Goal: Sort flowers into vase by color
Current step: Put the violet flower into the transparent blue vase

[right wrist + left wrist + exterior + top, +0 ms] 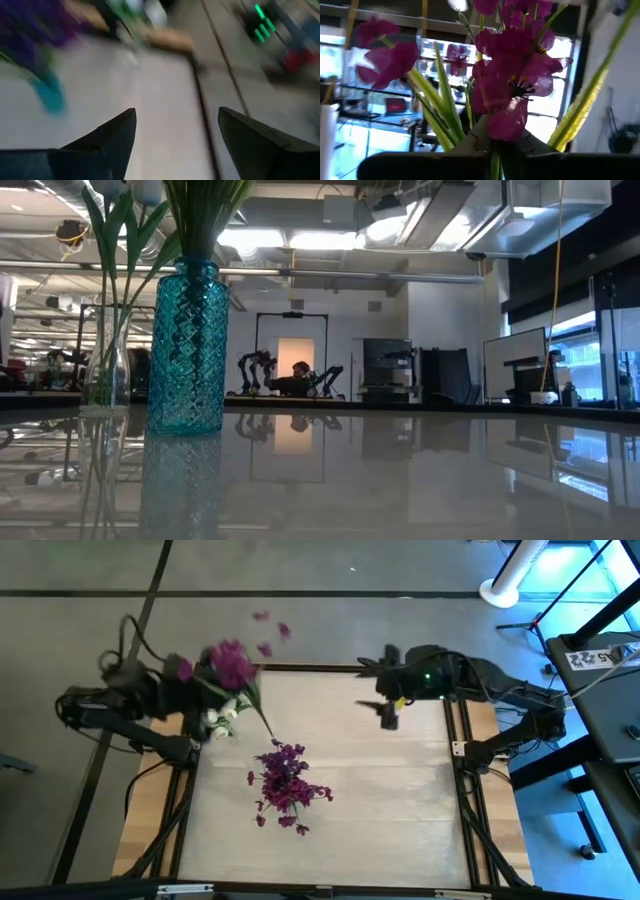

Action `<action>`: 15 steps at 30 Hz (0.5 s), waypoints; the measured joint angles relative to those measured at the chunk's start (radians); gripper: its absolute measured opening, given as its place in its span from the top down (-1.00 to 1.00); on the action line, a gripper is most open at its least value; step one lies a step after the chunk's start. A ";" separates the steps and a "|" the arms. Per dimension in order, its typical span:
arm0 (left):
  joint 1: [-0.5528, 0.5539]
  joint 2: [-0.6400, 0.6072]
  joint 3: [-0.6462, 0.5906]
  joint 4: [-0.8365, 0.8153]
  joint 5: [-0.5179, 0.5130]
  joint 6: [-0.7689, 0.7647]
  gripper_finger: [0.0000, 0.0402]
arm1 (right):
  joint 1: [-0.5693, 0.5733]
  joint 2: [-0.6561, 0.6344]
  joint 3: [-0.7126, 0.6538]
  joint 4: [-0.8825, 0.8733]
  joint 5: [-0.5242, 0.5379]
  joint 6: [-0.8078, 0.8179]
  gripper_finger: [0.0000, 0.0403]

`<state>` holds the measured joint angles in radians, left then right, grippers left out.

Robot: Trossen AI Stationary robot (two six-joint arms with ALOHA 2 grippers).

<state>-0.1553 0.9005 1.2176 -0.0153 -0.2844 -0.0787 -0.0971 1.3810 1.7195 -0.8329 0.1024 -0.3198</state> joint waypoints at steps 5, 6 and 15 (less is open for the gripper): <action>-0.154 0.118 -0.007 0.110 -0.111 0.120 0.94 | 0.052 0.000 -0.146 0.475 -0.176 0.093 -0.39; -0.168 0.148 -0.007 0.148 -0.122 0.145 0.94 | 0.071 0.000 -0.178 0.564 -0.187 0.119 -0.39; -0.215 0.323 -0.007 0.406 -0.117 0.280 0.94 | 0.197 0.013 -0.324 0.951 -0.165 0.183 -0.39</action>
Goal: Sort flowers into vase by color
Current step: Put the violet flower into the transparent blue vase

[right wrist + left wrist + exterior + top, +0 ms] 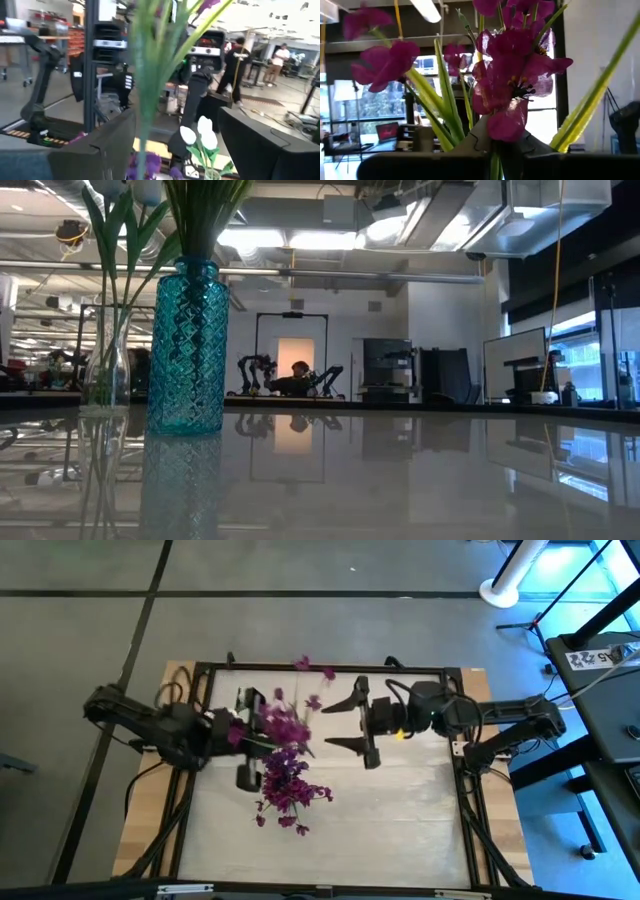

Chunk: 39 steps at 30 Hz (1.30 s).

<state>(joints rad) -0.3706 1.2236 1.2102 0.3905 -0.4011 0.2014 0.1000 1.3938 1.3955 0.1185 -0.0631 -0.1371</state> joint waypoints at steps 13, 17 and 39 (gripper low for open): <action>0.018 0.126 0.000 0.076 0.086 0.043 0.94 | 0.031 0.083 -0.002 0.056 -0.086 0.147 -0.36; 0.017 0.124 0.000 0.070 0.085 0.045 0.94 | 0.033 0.083 -0.002 0.062 -0.097 0.156 -0.16; 0.009 0.120 0.001 0.030 0.068 0.063 0.94 | 0.039 0.075 -0.001 0.020 -0.238 0.062 -0.47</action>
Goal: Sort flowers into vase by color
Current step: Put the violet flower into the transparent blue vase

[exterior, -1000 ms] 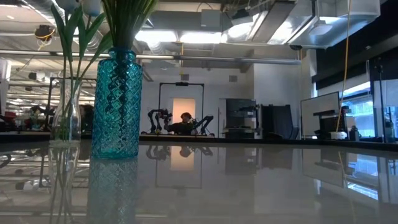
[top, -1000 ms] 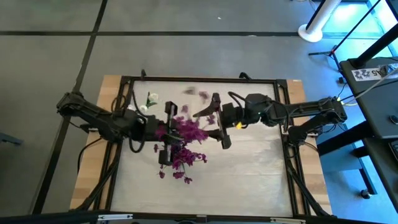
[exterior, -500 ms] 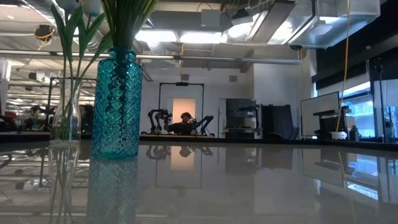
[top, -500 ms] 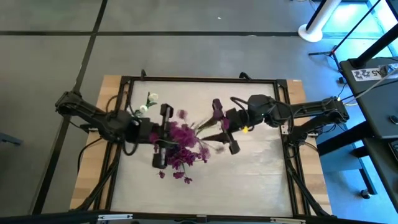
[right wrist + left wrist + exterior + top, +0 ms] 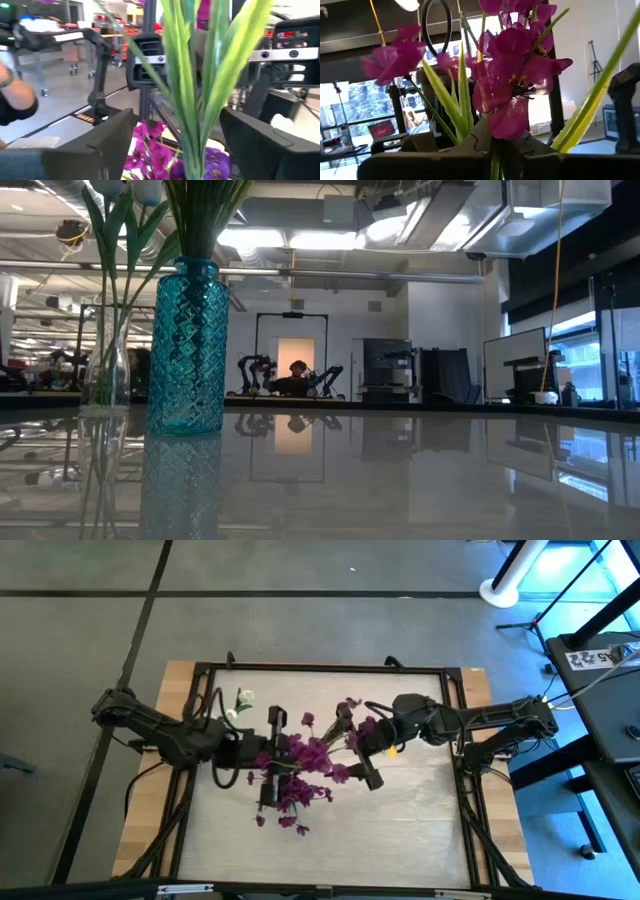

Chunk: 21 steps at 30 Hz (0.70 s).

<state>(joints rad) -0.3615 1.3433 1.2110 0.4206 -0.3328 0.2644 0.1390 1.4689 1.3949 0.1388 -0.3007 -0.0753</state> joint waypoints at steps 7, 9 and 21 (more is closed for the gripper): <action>0.044 0.021 0.000 0.009 0.054 -0.008 0.93 | 0.000 0.001 0.000 -0.009 0.080 0.003 -0.01; 0.058 0.020 0.000 0.013 0.072 -0.015 0.89 | 0.000 0.001 0.000 -0.013 0.102 0.018 0.23; -0.008 -0.094 0.008 -0.294 -0.085 -0.022 0.24 | -0.001 -0.056 0.000 -0.038 0.182 0.060 0.83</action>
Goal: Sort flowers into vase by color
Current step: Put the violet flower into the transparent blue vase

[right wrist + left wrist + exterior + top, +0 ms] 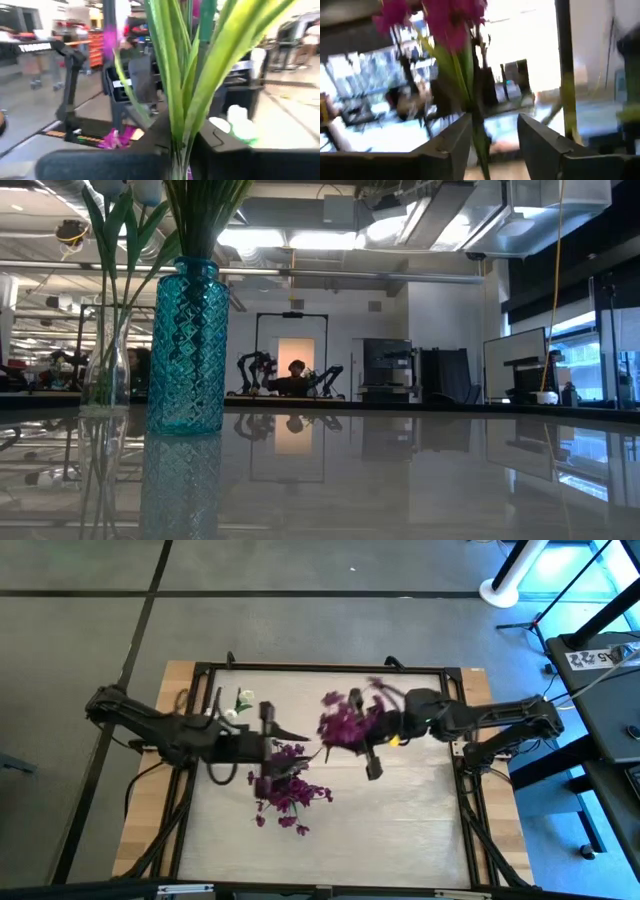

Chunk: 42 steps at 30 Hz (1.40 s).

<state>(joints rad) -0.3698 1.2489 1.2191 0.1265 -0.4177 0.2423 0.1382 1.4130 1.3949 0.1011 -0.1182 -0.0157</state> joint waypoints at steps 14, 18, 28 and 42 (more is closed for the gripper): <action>-0.339 -0.293 0.013 -0.654 -0.190 -0.466 0.17 | 0.000 -0.196 -0.291 0.169 0.133 -0.122 0.95; -0.413 -0.279 -0.029 -0.725 -0.100 -0.653 0.20 | 0.000 -0.198 -0.528 0.536 0.128 -0.053 0.93; -0.529 -0.154 -0.170 -0.787 -0.053 -1.187 0.24 | 0.000 0.016 -0.698 0.981 0.123 0.066 0.95; -0.524 0.058 -0.411 -0.634 -0.351 -1.379 0.24 | 0.072 0.189 -0.619 1.113 0.187 -0.042 0.93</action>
<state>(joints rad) -0.8936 1.3069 0.8081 -0.5076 -0.7684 -1.1367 0.2099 1.6023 0.7763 1.2144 0.0687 -0.0580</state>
